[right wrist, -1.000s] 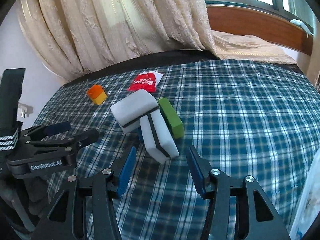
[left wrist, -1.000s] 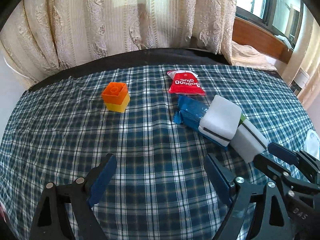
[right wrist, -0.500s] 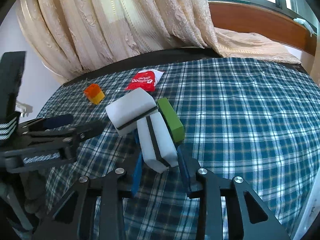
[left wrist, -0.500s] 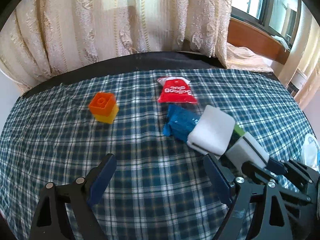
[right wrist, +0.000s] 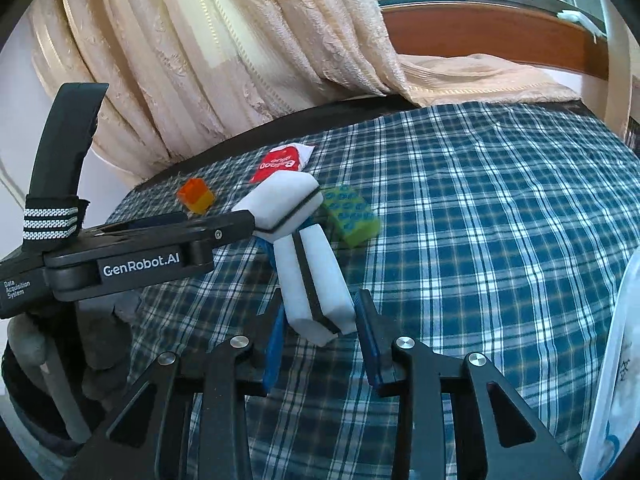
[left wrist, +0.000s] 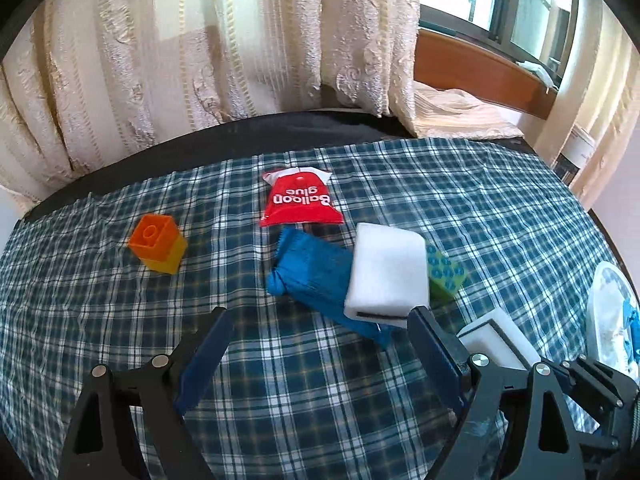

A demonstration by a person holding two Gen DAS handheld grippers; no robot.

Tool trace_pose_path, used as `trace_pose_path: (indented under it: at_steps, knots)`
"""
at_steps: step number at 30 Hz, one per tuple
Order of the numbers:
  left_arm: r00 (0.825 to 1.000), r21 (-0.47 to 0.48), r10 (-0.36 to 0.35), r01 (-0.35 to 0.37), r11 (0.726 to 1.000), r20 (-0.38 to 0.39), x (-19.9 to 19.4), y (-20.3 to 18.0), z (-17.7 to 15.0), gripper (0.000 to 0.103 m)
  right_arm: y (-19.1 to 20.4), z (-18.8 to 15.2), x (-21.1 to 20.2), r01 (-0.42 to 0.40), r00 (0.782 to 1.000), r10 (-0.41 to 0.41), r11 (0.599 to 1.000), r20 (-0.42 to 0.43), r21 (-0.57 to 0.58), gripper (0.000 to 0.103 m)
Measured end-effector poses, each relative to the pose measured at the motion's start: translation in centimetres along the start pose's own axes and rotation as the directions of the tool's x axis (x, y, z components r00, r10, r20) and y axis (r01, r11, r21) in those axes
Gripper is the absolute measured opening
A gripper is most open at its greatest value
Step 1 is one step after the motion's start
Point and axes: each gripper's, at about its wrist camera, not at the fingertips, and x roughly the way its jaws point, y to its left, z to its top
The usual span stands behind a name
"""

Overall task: Organize objects
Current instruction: 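Grasp the black-striped white sponge with the right gripper while the left grasps the plain white sponge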

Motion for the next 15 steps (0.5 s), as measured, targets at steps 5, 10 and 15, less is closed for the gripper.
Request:
trace_pose_path:
  at_steps: [5, 10, 15]
  knots:
    - [1.0, 0.0, -0.002, 0.002, 1.0, 0.005, -0.3, -0.2, 0.0, 0.093, -1.0, 0.0, -0.1, -0.003, 1.0, 0.003, 0.999, 0.013, 0.047, 0.035]
    - [1.0, 0.011, -0.005, 0.005, 1.0, 0.009, 0.0, -1.0, 0.4, 0.094, -1.7, 0.1, -0.2, -0.009, 1.0, 0.008, 0.997, 0.025, 0.078, 0.035]
    - [1.0, 0.03, -0.002, 0.001, 1.0, 0.007, 0.9, -2.3, 0.7, 0.094, -2.4, 0.2, 0.0, -0.02, 0.999, 0.017, 0.995, 0.027, 0.102, 0.035]
